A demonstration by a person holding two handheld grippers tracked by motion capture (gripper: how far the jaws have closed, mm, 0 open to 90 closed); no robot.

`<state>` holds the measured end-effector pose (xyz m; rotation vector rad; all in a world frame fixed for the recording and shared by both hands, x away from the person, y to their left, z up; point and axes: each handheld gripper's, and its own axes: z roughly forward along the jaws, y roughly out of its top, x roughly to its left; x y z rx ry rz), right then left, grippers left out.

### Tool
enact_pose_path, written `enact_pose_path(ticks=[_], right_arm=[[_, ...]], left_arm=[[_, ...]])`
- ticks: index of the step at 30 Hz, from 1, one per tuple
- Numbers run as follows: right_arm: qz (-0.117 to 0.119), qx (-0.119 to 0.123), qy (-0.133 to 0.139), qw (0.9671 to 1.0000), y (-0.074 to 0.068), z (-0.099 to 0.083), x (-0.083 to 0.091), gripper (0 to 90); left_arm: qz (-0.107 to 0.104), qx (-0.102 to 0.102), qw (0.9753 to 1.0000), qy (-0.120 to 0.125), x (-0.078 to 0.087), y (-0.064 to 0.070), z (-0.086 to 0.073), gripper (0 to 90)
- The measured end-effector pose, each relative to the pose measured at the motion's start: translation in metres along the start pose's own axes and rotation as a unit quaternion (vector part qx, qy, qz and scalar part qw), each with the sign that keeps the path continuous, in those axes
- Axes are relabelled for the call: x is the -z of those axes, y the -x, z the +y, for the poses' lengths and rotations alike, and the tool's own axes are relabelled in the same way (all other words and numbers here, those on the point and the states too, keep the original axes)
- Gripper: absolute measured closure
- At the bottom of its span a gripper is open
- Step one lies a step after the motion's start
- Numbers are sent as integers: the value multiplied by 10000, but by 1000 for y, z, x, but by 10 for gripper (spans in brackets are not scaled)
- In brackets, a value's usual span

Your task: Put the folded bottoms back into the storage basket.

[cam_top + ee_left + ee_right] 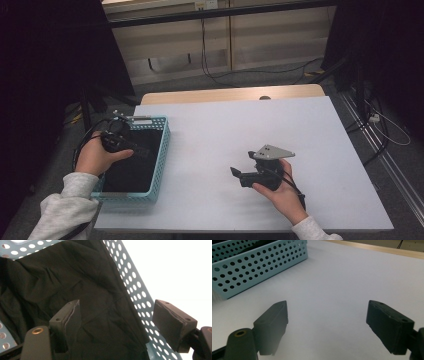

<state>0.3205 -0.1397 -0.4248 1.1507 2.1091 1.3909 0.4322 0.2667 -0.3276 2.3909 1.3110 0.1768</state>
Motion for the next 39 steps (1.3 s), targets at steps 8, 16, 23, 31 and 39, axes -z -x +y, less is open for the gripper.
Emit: enact_pose_path(ticks=[8,16,23,31,39], right_arm=[[-4,-24,-7,10000,2,-2,2,169],[-15,-50,-26,10000,5,-5,6,168],[-18,-69,-2,10000,8,-7,12,168],[20,-66,-79,9999,12,-12,18,167],[70,-85,-114,9999,14,-15,22,167]], left_arm=[[-50,-117,9999,31,-2,6,2,232],[-153,-189,9996,131,-4,20,6,232],[-238,-288,9992,161,-6,31,9,232],[-386,-316,9985,228,-11,44,7,231],[-515,-393,9974,306,-18,54,8,230]])
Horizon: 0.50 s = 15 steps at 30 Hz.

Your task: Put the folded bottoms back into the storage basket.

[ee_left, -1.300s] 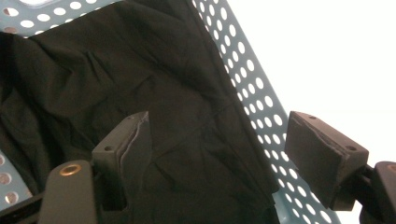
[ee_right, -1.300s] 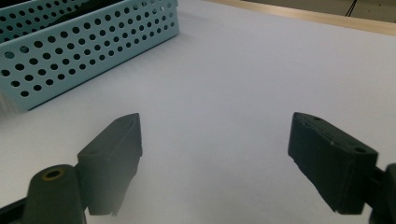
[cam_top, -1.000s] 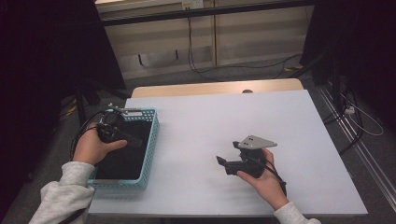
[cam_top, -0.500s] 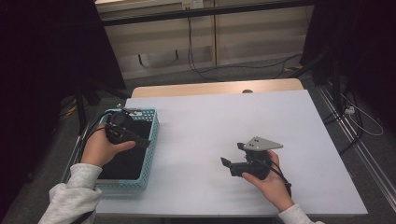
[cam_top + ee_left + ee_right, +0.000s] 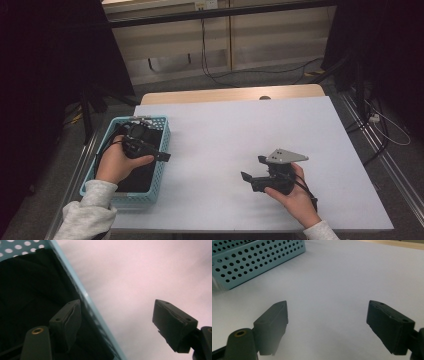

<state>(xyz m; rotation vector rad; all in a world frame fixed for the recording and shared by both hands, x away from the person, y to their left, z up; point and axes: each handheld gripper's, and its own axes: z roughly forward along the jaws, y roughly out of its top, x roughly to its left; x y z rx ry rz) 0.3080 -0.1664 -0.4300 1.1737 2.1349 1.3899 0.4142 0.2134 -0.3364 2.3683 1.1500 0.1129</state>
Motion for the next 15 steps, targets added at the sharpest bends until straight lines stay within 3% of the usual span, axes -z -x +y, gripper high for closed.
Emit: enact_pose_path(ticks=[1,2,15], right_arm=[[4,9,-1,10000,0,0,0,167],[10,10,-3,10000,0,0,0,167],[26,12,-81,10000,5,-4,6,168]], left_arm=[[-28,89,10000,16,-1,2,0,231],[-35,-55,10000,-45,-1,1,0,230],[-208,-79,9997,55,-12,13,-4,229]])
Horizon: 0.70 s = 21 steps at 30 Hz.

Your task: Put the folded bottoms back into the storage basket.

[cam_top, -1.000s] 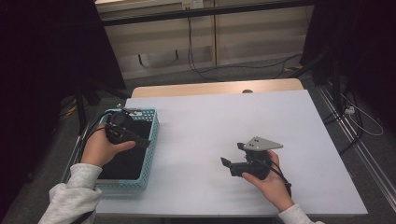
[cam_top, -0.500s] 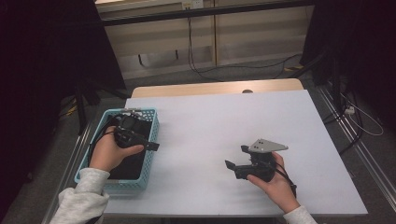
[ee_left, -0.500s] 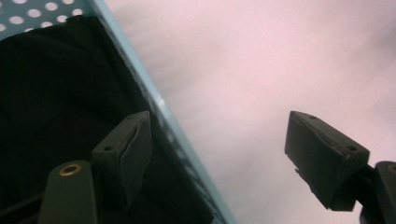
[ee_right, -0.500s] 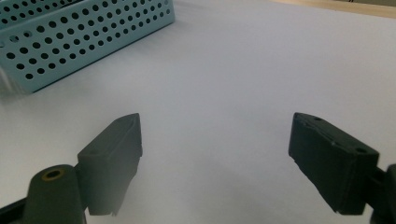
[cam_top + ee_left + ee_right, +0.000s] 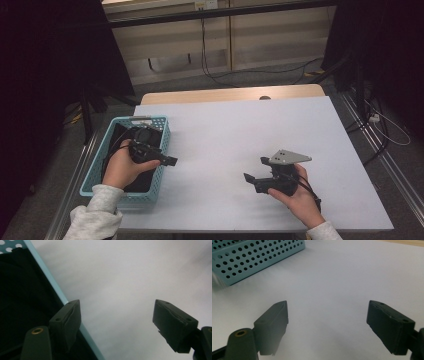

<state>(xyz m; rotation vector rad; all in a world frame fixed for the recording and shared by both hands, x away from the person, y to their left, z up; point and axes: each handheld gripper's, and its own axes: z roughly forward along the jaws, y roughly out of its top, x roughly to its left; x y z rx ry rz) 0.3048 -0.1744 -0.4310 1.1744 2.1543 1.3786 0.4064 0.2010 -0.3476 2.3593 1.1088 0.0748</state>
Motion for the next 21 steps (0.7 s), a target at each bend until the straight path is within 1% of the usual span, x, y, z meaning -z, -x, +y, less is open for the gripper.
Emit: enact_pose_path(ticks=[2,4,5,6,8,11,12,13,16,21], right_arm=[[-2,5,-1,10000,1,-1,1,168],[1,15,2,10000,2,-1,3,168],[-5,20,-6,10000,3,-2,4,168],[-13,28,-9,10000,3,-2,4,168],[-31,32,-22,10000,4,-2,6,168],[-27,37,-9,10000,6,-3,8,168],[-21,37,-8,10000,7,-3,9,167],[-22,47,-16,10000,7,-3,10,168],[-20,54,-45,10000,9,-4,13,166],[-29,33,-49,10000,14,-5,20,166]], left_arm=[[-50,-16,10000,22,-2,3,-1,229],[-68,-94,9999,33,-3,6,-1,227],[-87,-78,9999,56,-4,8,-1,229],[-99,-158,9998,37,-4,10,0,227],[-123,-153,9998,55,-6,14,0,227],[-191,-210,9996,79,-9,18,0,226],[-198,-259,9994,79,-10,20,1,225],[-201,-224,9995,108,-12,22,0,226],[-248,-303,9992,111,-16,26,1,225],[-340,-335,9987,157,-23,33,1,225]])
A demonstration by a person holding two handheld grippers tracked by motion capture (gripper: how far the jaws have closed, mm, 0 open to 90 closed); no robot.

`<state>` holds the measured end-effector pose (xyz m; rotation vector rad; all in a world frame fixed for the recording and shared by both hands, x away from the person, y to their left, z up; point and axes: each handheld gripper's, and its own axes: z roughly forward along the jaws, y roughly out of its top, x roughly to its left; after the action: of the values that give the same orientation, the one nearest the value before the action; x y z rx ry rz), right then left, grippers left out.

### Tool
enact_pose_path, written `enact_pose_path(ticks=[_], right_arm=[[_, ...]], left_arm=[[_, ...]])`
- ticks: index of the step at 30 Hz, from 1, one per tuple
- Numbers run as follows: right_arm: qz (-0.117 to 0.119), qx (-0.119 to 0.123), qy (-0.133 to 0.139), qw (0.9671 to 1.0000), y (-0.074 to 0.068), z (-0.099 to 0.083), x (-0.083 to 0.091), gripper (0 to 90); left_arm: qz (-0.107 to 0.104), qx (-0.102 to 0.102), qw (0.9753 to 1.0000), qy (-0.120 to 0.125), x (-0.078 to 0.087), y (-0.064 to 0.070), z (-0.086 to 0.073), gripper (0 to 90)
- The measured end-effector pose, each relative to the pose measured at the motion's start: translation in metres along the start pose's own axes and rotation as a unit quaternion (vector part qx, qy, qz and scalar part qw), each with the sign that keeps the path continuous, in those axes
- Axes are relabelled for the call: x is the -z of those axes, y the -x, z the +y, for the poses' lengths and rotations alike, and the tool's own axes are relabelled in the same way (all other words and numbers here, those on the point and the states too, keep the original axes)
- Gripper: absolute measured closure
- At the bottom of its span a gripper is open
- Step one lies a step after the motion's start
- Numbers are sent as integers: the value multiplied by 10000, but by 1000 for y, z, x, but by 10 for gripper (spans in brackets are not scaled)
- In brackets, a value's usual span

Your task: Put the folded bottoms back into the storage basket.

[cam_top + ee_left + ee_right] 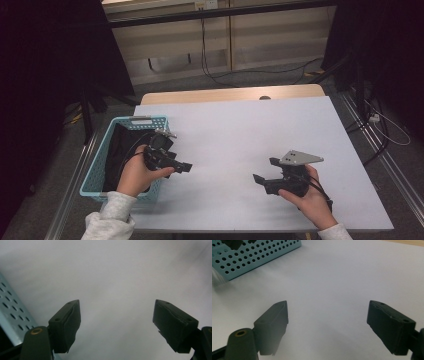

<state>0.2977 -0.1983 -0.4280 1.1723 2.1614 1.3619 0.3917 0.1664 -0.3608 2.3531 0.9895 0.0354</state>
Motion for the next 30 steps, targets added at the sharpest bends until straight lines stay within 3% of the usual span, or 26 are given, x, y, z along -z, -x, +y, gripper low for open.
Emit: enact_pose_path(ticks=[20,30], right_arm=[[23,61,-231,9997,10,-15,14,161],[39,58,-249,9997,11,-17,17,157]], left_arm=[[-205,-196,9992,264,-29,23,-3,183],[-283,-107,9981,533,-43,27,-13,162]])
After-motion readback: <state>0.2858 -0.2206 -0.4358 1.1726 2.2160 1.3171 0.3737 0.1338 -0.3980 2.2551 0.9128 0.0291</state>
